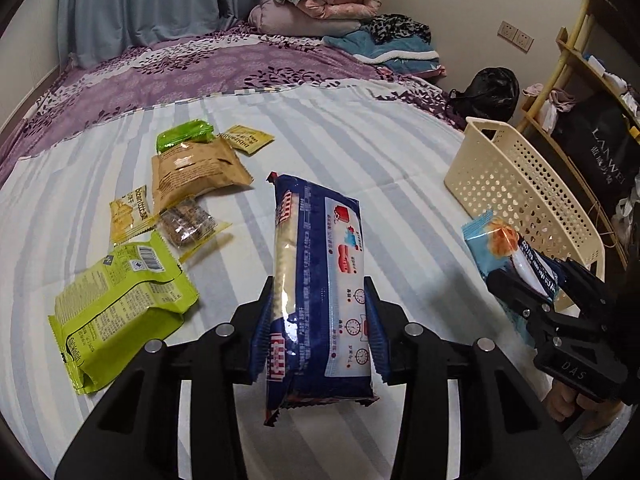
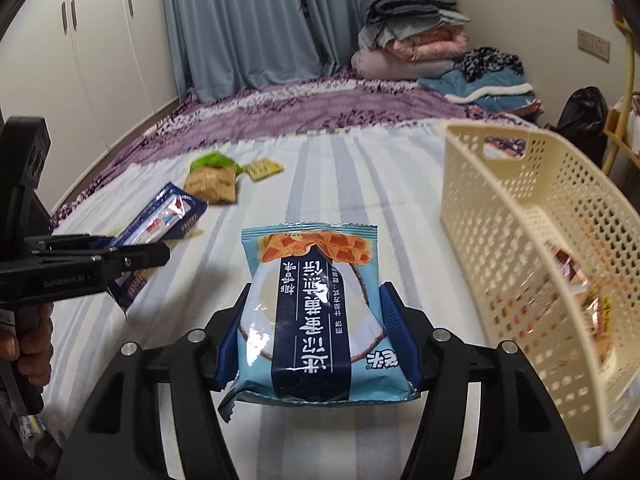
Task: Organize snacks
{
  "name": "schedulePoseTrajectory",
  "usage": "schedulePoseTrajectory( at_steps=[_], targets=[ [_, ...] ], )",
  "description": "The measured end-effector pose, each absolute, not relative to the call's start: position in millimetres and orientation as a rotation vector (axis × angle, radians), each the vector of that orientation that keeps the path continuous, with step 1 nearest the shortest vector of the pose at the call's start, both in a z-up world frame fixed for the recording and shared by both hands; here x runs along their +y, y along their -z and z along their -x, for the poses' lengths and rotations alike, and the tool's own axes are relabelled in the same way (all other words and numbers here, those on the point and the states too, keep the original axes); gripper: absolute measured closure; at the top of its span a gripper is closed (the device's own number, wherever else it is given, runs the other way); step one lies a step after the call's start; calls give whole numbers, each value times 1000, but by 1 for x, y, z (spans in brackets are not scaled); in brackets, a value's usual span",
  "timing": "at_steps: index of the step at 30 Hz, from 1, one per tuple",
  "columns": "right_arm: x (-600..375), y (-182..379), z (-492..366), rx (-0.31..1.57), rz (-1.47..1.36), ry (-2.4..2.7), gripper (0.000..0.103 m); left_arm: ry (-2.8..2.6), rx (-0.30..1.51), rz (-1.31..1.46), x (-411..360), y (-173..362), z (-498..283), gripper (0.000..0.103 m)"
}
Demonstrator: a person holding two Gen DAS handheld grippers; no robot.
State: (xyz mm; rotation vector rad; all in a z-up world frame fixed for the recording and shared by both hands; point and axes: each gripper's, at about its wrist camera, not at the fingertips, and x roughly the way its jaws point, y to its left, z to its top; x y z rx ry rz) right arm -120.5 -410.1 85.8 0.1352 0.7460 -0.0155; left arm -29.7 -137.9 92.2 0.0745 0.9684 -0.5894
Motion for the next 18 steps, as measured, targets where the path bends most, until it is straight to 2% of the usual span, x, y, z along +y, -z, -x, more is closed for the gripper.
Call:
schedulePoseTrajectory(
  at_steps=[10,18],
  targets=[
    [-472,-139,149,586,-181,194,41,658,920,-111,-165,-123,35,61],
    [-528,-137,174,569,-236,355,41,716,900,-138,-191,-138,40,61]
  ],
)
